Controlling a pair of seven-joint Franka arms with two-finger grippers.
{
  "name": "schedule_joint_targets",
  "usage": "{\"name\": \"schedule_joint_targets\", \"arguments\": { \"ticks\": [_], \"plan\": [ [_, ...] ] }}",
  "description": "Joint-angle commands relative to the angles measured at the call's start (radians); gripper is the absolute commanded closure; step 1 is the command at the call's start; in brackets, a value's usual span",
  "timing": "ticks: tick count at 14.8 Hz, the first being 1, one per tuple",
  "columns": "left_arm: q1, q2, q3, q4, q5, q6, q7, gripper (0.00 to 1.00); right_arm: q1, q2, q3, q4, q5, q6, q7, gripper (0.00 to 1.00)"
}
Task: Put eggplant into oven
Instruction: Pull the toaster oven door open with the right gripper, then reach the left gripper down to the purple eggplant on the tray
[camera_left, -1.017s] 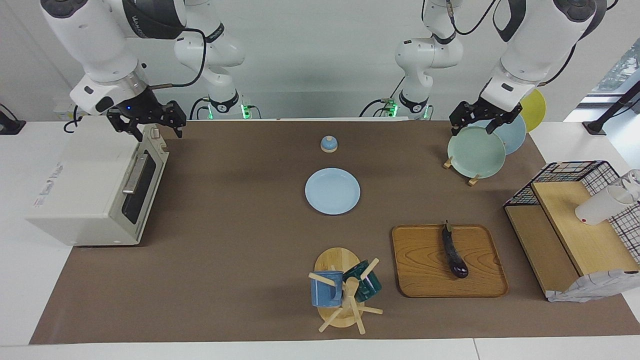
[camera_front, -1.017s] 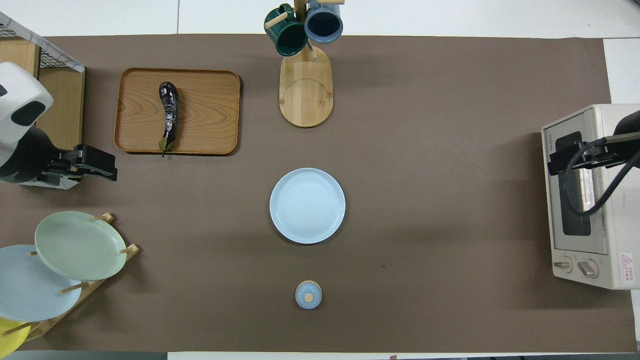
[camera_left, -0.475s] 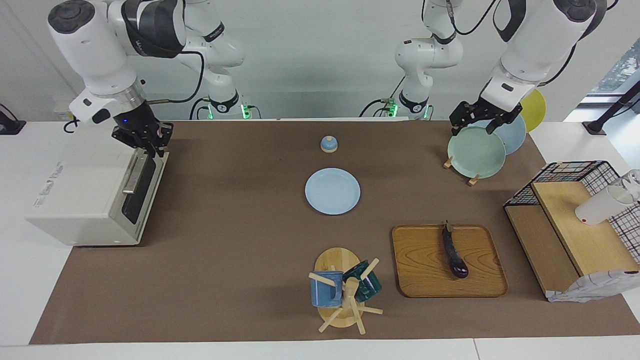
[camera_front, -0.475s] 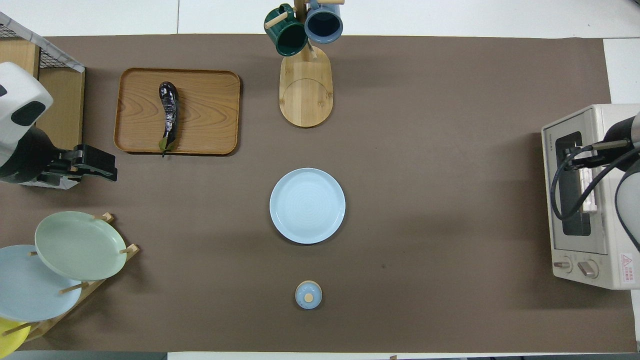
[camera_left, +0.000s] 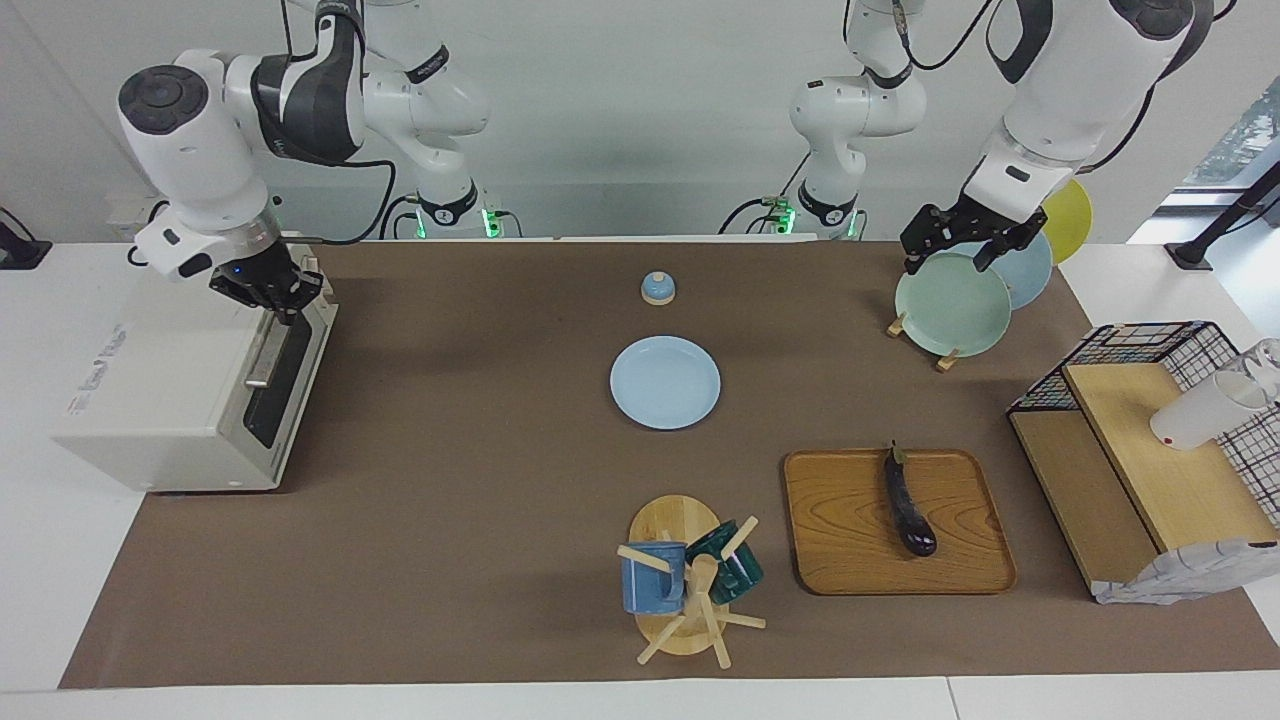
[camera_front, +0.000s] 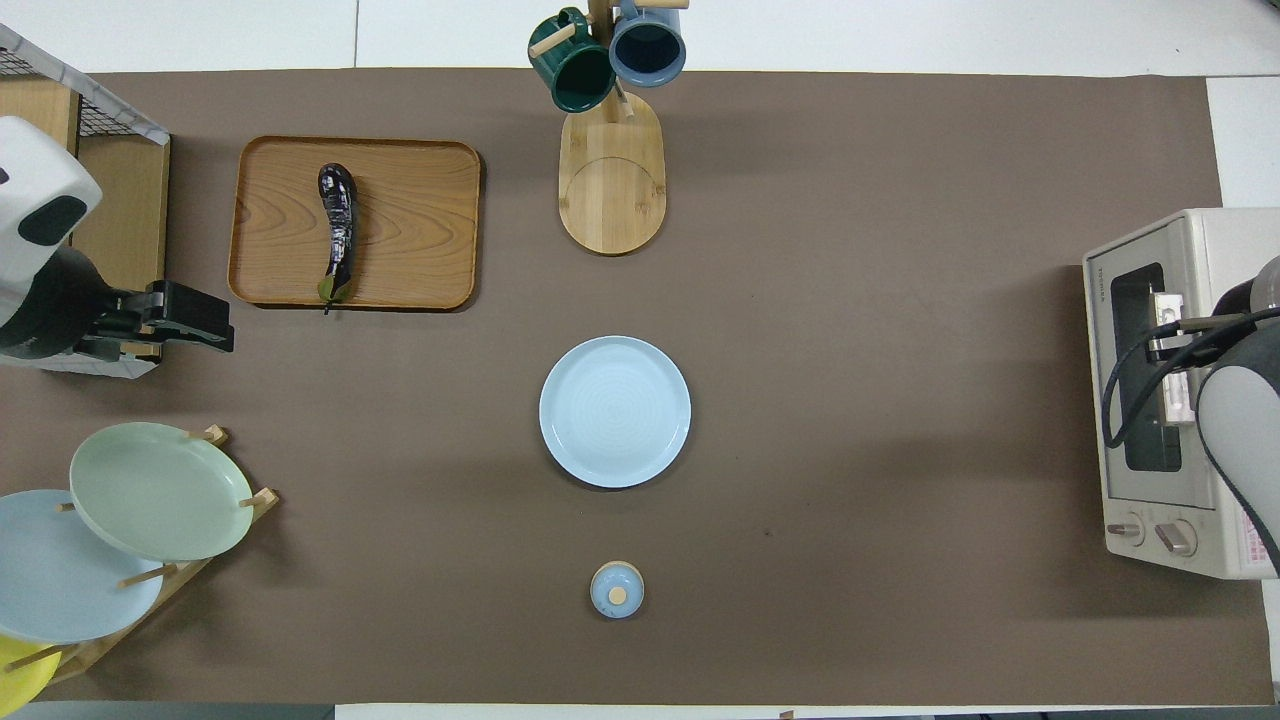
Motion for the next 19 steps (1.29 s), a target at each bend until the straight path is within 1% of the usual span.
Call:
{"name": "schedule_joint_targets", "arguments": {
  "ticks": [1, 4, 9, 13, 16, 17, 19],
  "plan": [
    [0.008, -0.009, -0.002, -0.018, -0.018, 0.036, -0.003, 0.0, -0.047, -0.033, 0.008, -0.089, -0.014, 0.097, -0.044, 1.0],
    [0.006, -0.008, -0.002, -0.015, -0.021, 0.046, -0.003, 0.0, -0.073, -0.024, 0.008, -0.109, -0.027, 0.114, -0.078, 1.0],
    [0.005, -0.003, -0.002, -0.014, -0.021, 0.056, -0.002, 0.0, -0.072, -0.019, 0.008, -0.139, -0.028, 0.144, -0.077, 1.0],
    [-0.004, 0.052, -0.002, 0.012, -0.019, 0.082, -0.002, 0.0, -0.043, -0.005, 0.011, -0.214, -0.02, 0.275, -0.063, 1.0],
    [-0.006, 0.09, -0.002, 0.015, -0.013, 0.098, 0.017, 0.0, -0.001, 0.045, 0.012, -0.22, -0.009, 0.324, -0.005, 1.0],
    [-0.006, 0.115, -0.002, 0.019, -0.013, 0.116, 0.029, 0.0, 0.032, 0.064, 0.012, -0.218, -0.009, 0.345, 0.023, 1.0],
    [-0.003, 0.17, -0.002, 0.032, -0.012, 0.161, 0.057, 0.0, 0.055, 0.094, 0.014, -0.22, -0.008, 0.388, 0.047, 1.0]
  ]
}}
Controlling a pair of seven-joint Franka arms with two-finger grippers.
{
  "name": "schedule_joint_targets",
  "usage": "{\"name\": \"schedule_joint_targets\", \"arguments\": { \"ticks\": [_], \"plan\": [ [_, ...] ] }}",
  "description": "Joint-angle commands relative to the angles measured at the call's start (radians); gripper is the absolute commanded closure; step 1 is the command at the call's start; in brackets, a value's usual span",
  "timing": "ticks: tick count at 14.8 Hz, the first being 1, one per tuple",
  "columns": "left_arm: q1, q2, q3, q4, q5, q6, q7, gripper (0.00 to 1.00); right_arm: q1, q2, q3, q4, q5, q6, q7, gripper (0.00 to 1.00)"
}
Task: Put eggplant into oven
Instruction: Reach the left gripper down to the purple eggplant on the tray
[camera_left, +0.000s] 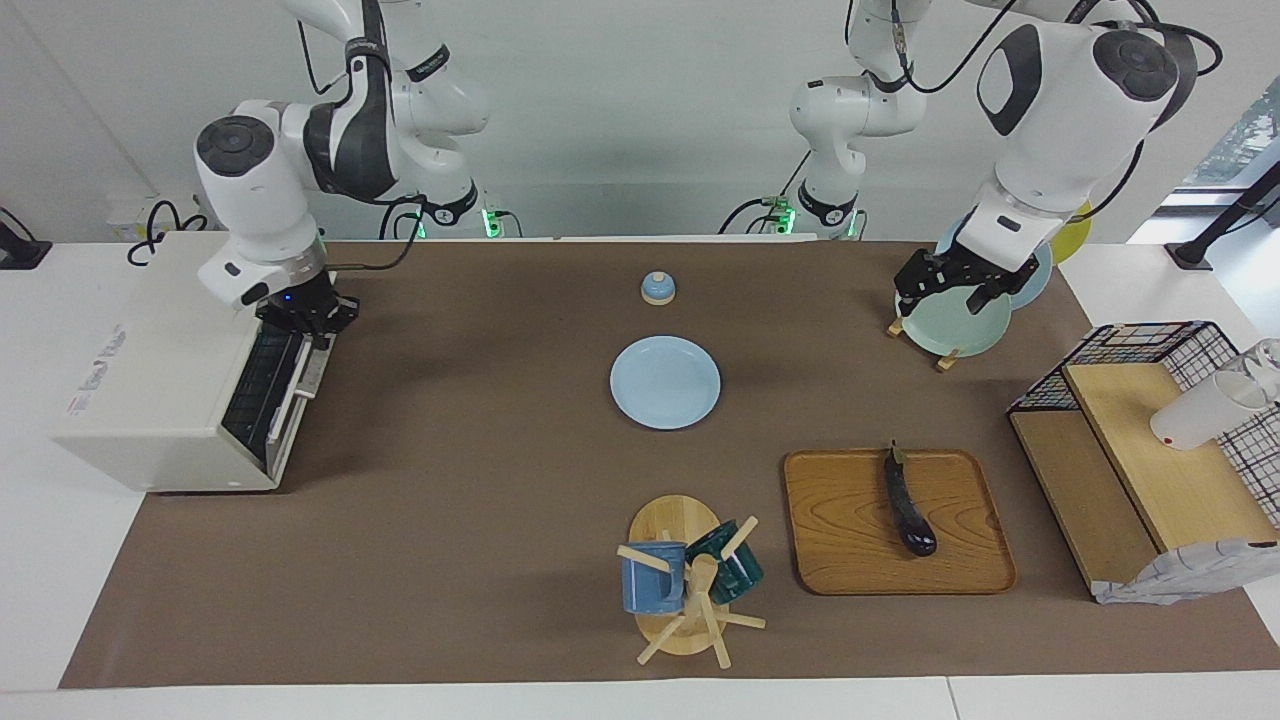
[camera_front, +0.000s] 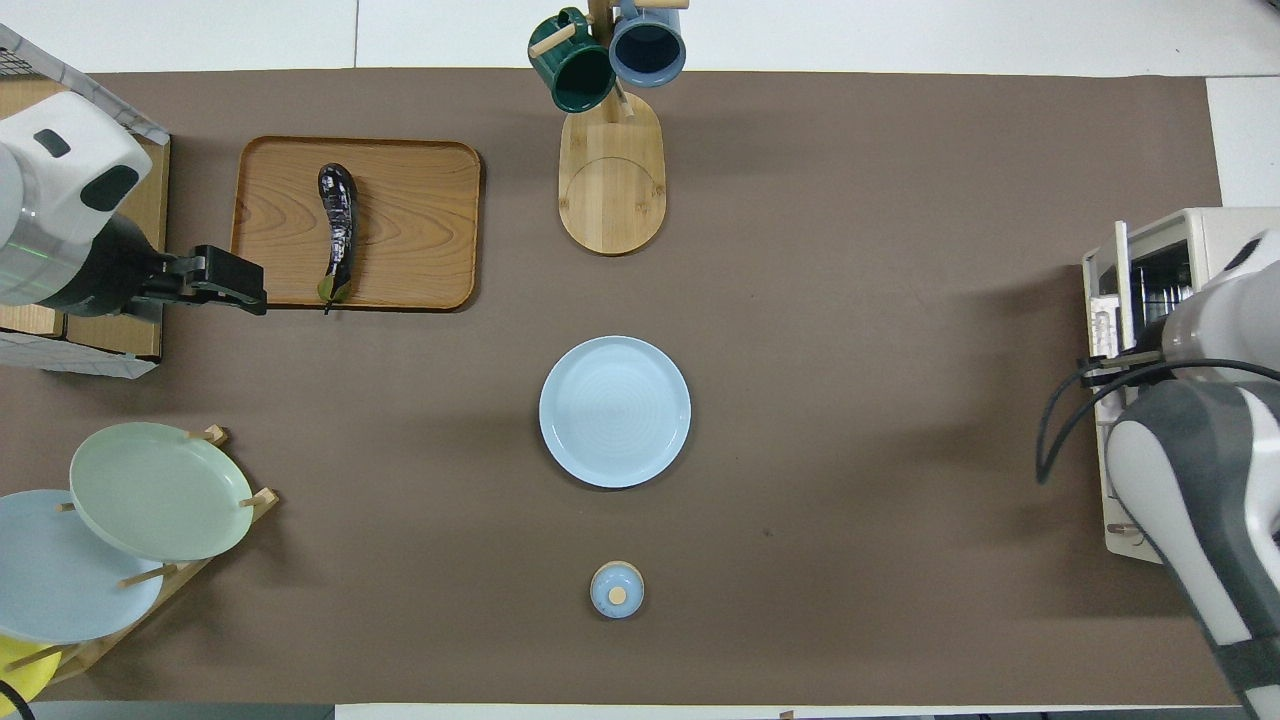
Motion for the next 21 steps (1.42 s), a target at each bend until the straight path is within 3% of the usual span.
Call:
{"name": "schedule_joint_targets", "arguments": {
  "ticks": [1, 3, 7, 10, 13, 18, 20, 21],
  "plan": [
    [0.001, 0.103, 0.003, 0.048, -0.006, 0.059, 0.044, 0.0, 0.015, 0.12, -0.008, -0.015, -0.006, 0.18, 0.032, 1.0],
    [0.006, 0.181, 0.003, 0.083, -0.002, 0.103, 0.079, 0.0, 0.043, 0.143, -0.008, -0.051, 0.001, 0.285, 0.049, 1.0],
    [0.008, 0.269, 0.005, 0.086, 0.0, 0.223, 0.133, 0.0, 0.049, 0.222, -0.005, -0.052, 0.027, 0.329, 0.084, 1.0],
    [0.009, 0.329, 0.006, 0.091, 0.026, 0.274, 0.177, 0.0, 0.048, 0.222, -0.004, -0.052, 0.043, 0.324, 0.104, 1.0],
    [0.008, 0.387, 0.006, 0.085, 0.027, 0.372, 0.194, 0.0, 0.049, 0.219, -0.001, -0.052, 0.19, 0.304, 0.139, 1.0],
    [0.004, 0.478, 0.006, 0.08, 0.027, 0.527, 0.202, 0.0, 0.1, 0.222, 0.021, 0.022, 0.202, 0.189, 0.185, 1.0],
    [0.006, 0.487, 0.008, 0.049, 0.029, 0.583, 0.205, 0.0, 0.107, 0.22, 0.021, 0.025, 0.202, 0.198, 0.187, 0.96],
    [0.006, 0.485, 0.006, 0.039, 0.038, 0.587, 0.214, 0.0, 0.11, 0.22, 0.021, 0.025, 0.196, 0.203, 0.176, 0.2]
  ]
}}
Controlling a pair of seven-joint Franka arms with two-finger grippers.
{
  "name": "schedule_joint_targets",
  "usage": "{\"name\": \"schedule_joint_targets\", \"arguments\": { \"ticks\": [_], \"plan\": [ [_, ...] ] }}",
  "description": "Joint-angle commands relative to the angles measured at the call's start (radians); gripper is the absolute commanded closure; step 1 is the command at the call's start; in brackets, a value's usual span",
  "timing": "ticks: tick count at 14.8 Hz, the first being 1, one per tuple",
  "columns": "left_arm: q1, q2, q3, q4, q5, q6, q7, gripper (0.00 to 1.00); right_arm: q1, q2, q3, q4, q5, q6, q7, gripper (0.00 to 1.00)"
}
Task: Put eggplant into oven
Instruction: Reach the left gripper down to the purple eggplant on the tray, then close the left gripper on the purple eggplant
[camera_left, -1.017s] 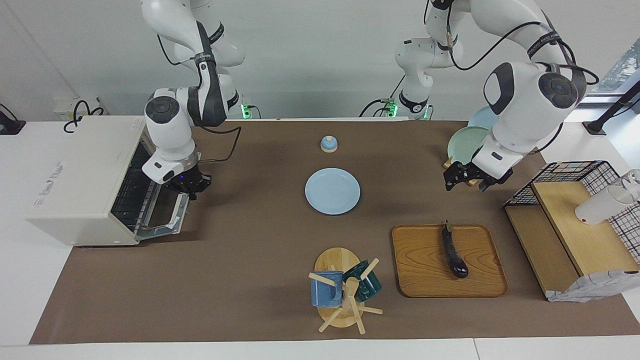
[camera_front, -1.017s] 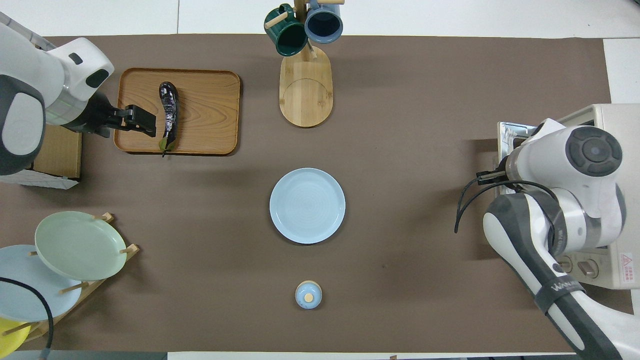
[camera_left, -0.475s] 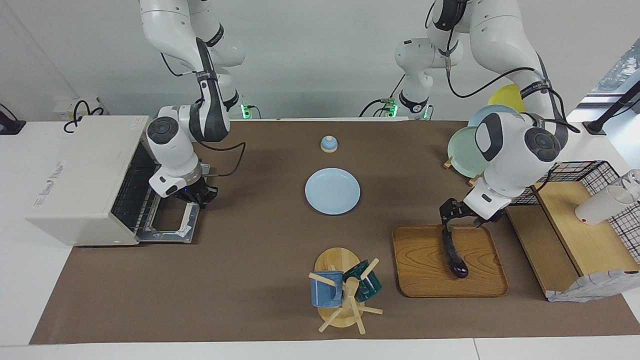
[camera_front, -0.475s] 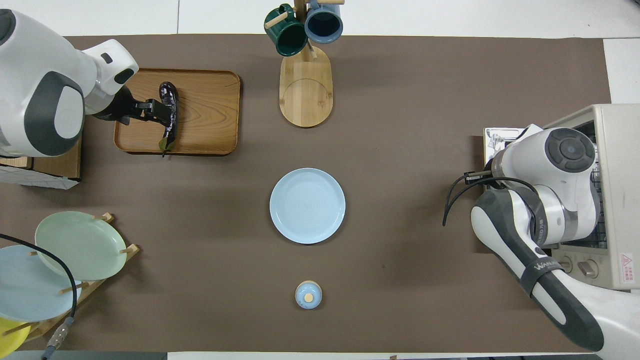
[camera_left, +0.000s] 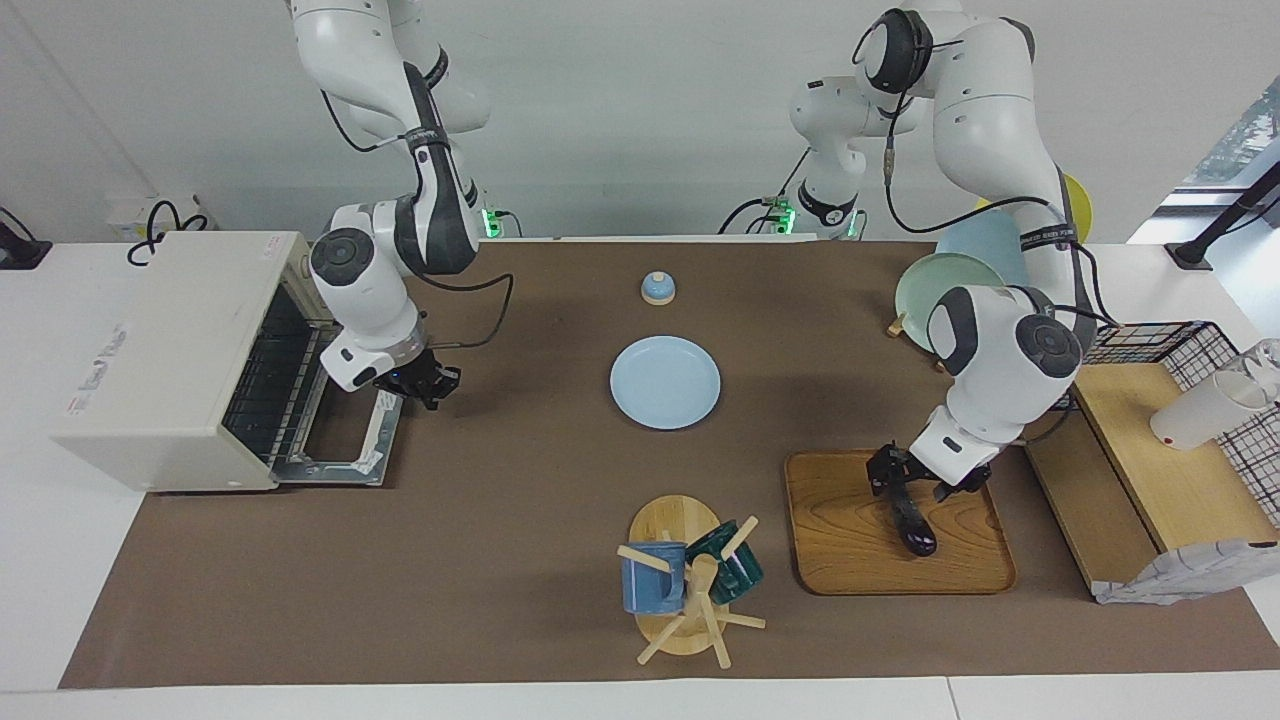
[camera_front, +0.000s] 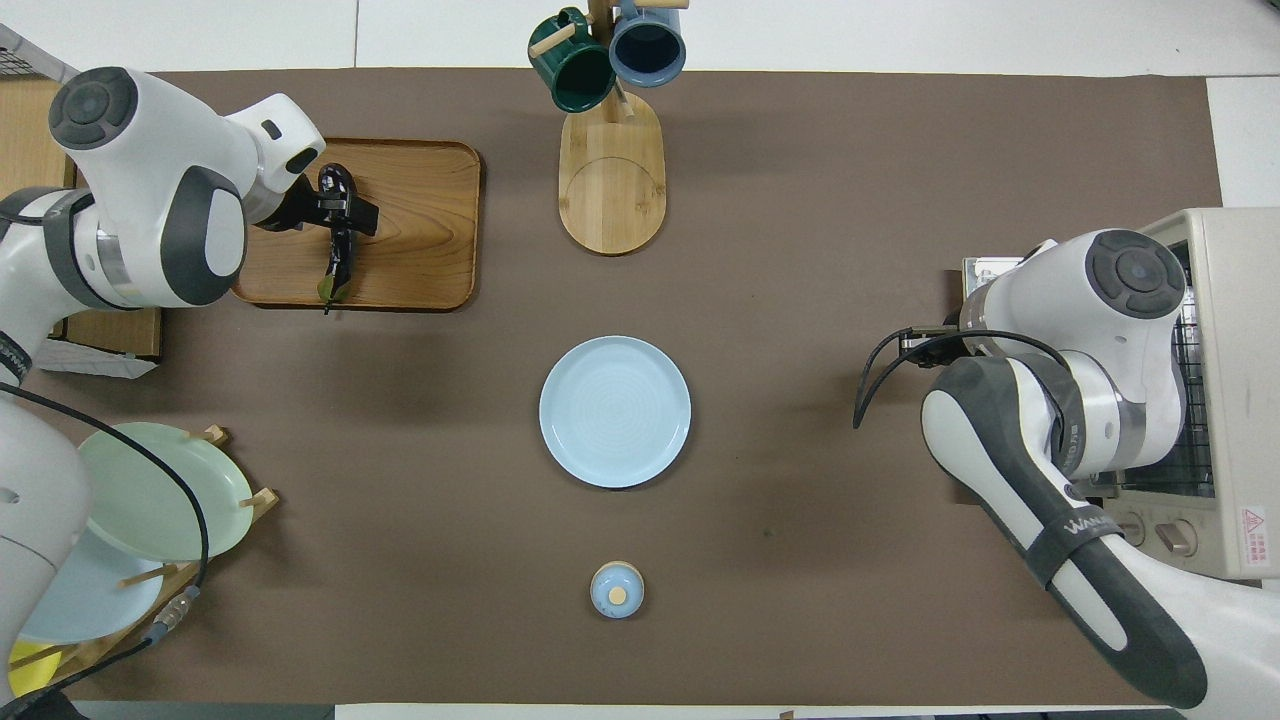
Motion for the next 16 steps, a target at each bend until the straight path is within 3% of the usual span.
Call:
{"name": "schedule_joint_targets", "arguments": {
  "ticks": [1, 5, 7, 9, 11, 13, 16],
  "plan": [
    [-0.002, -0.002, 0.004, -0.03, 0.027, 0.038, 0.037, 0.0, -0.004, -0.004, 0.003, 0.006, 0.008, -0.005, -0.012, 0.0],
    [-0.001, -0.01, 0.005, -0.063, 0.027, 0.064, 0.043, 0.02, -0.001, -0.004, 0.003, 0.006, 0.005, -0.008, -0.015, 0.0],
    [0.001, -0.01, 0.005, -0.067, 0.027, 0.064, 0.043, 0.16, -0.001, -0.012, 0.003, 0.006, 0.007, -0.022, -0.015, 0.0],
    [0.004, -0.016, 0.008, -0.088, 0.027, 0.067, 0.045, 0.5, -0.001, -0.014, 0.003, 0.002, 0.007, -0.025, -0.015, 0.0],
    [0.005, -0.016, 0.01, -0.077, 0.027, 0.053, 0.045, 1.0, -0.002, -0.014, 0.003, 0.002, 0.007, -0.025, -0.015, 0.0],
    [0.004, -0.014, 0.01, -0.051, 0.027, 0.03, 0.045, 1.0, -0.001, -0.014, 0.003, 0.001, 0.007, -0.024, -0.009, 0.0],
    [-0.001, -0.014, 0.01, 0.04, 0.027, -0.101, 0.045, 1.0, 0.008, -0.012, 0.004, 0.018, 0.002, -0.01, -0.078, 0.0]
  ]
}}
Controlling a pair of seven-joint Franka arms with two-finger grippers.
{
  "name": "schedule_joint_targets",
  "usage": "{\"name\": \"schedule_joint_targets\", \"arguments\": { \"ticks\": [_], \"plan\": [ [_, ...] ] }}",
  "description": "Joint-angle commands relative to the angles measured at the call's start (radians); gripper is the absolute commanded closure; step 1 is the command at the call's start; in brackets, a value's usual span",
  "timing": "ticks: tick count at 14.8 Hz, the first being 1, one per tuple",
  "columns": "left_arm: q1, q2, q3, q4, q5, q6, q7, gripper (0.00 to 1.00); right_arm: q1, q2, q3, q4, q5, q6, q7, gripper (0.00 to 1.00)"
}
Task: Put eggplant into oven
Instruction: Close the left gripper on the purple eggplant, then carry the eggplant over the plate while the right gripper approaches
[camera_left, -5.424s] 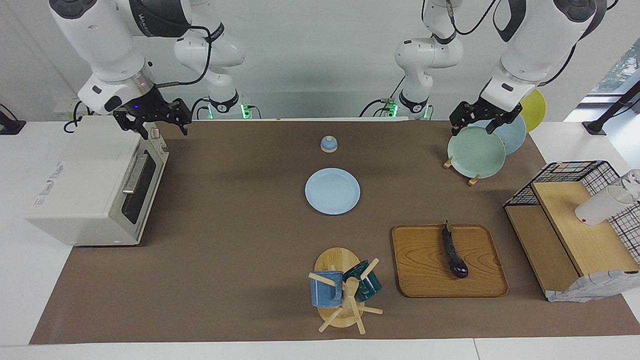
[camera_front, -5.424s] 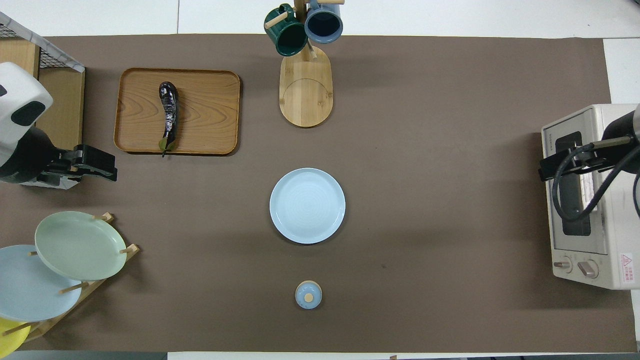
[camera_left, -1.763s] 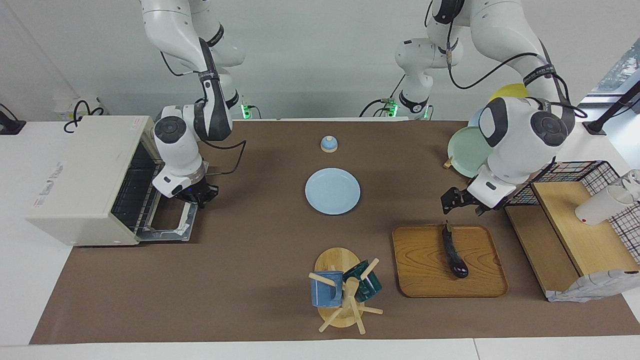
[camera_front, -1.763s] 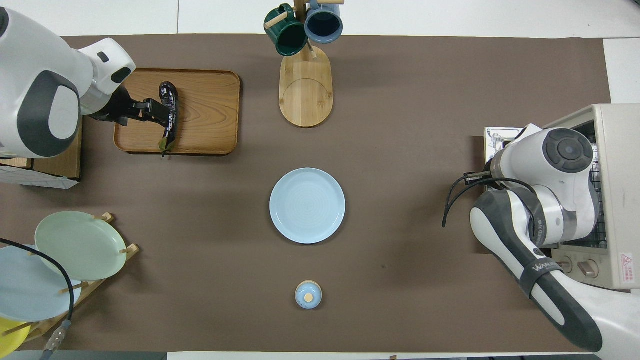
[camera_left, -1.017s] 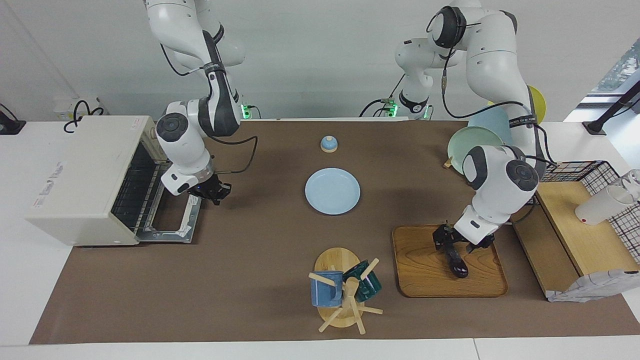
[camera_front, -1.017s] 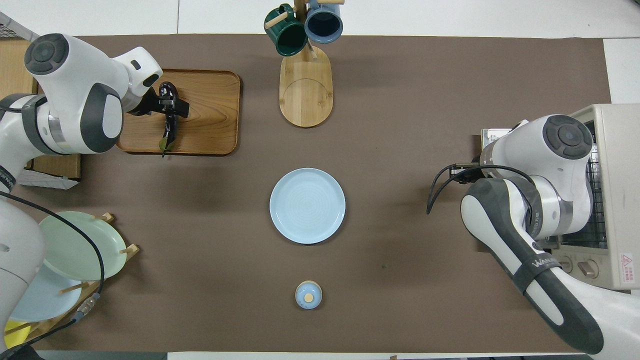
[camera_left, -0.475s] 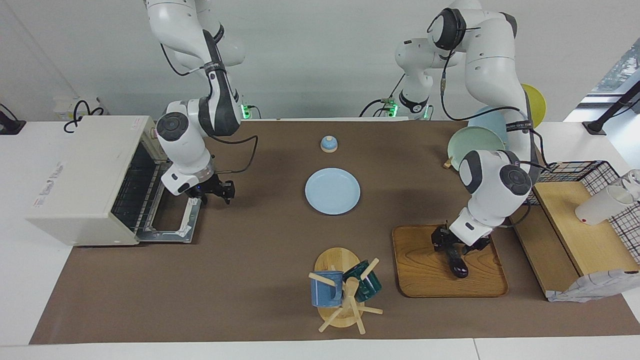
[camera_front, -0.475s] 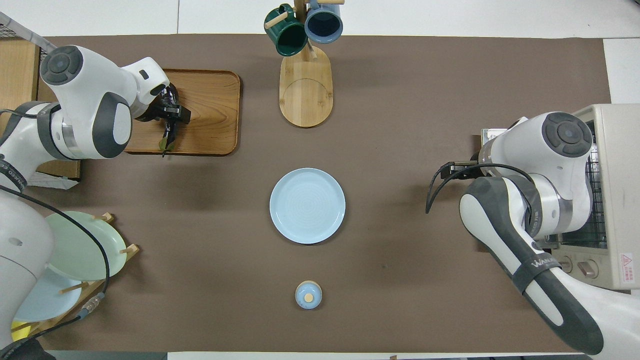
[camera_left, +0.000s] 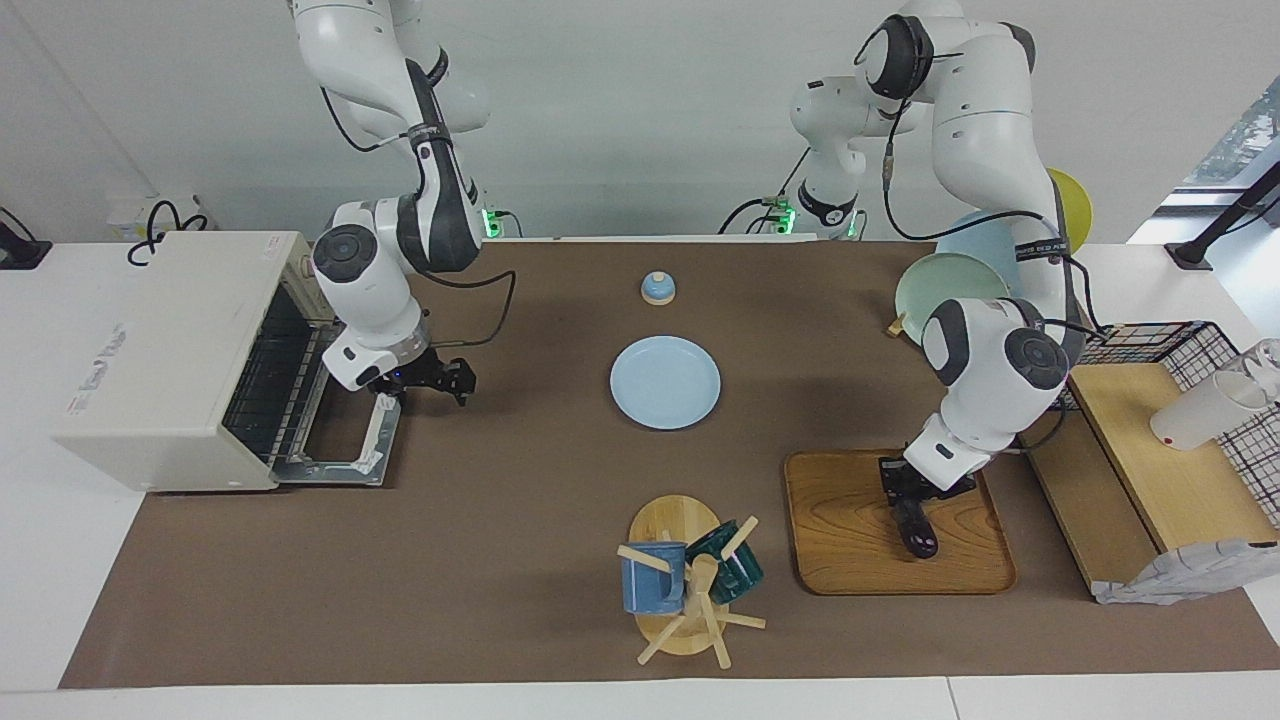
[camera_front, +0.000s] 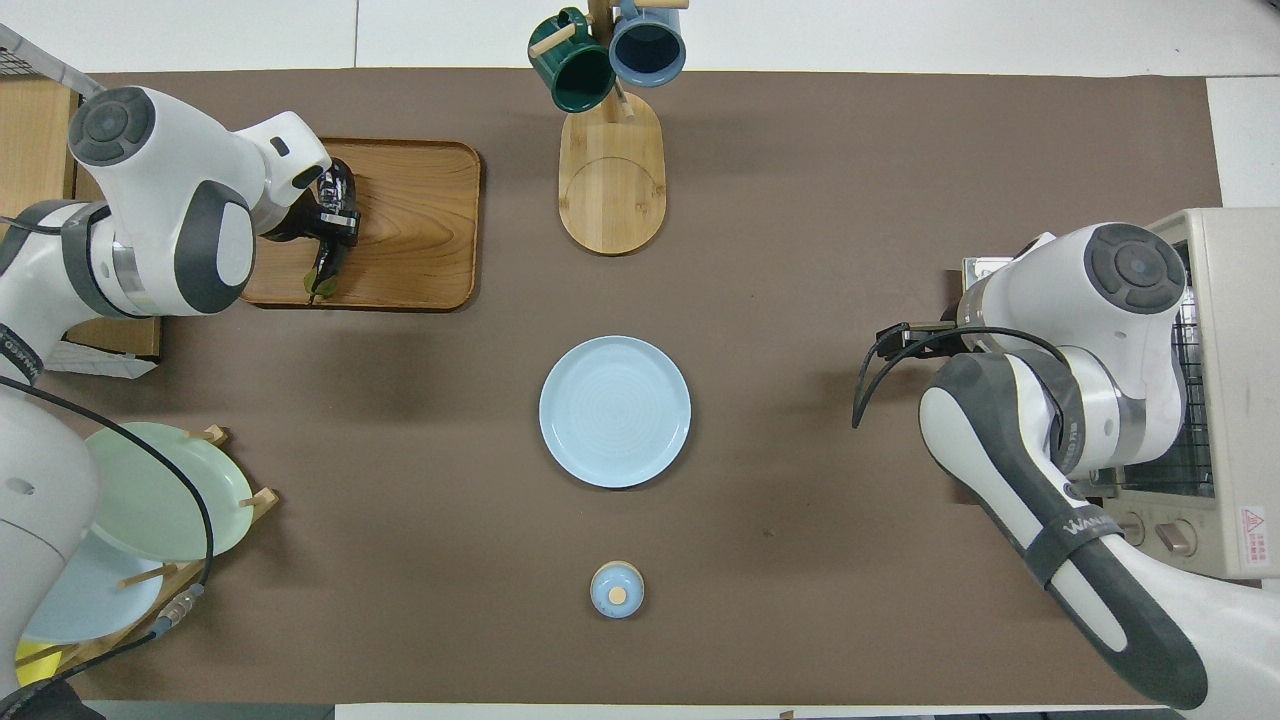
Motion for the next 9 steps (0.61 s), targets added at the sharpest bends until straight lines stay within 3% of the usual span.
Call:
{"name": "schedule_joint_targets", "arguments": {
  "ticks": [1, 3, 6, 9],
  "plan": [
    [-0.007, -0.018, 0.002, 0.086, 0.016, -0.137, 0.006, 1.0, 0.029, -0.01, 0.002, 0.011, 0.003, -0.011, -0.048, 0.0],
    [-0.014, -0.019, 0.002, 0.122, 0.016, -0.187, 0.006, 1.0, 0.037, -0.013, 0.002, 0.025, -0.006, -0.04, -0.048, 0.0],
    [-0.015, -0.045, -0.001, 0.128, 0.009, -0.226, 0.006, 1.0, 0.03, -0.015, 0.0, 0.149, -0.014, -0.219, -0.048, 0.0],
    [-0.032, -0.099, -0.009, 0.128, -0.022, -0.29, -0.017, 1.0, 0.025, -0.035, -0.007, 0.204, -0.031, -0.327, -0.054, 0.0]
  ]
}}
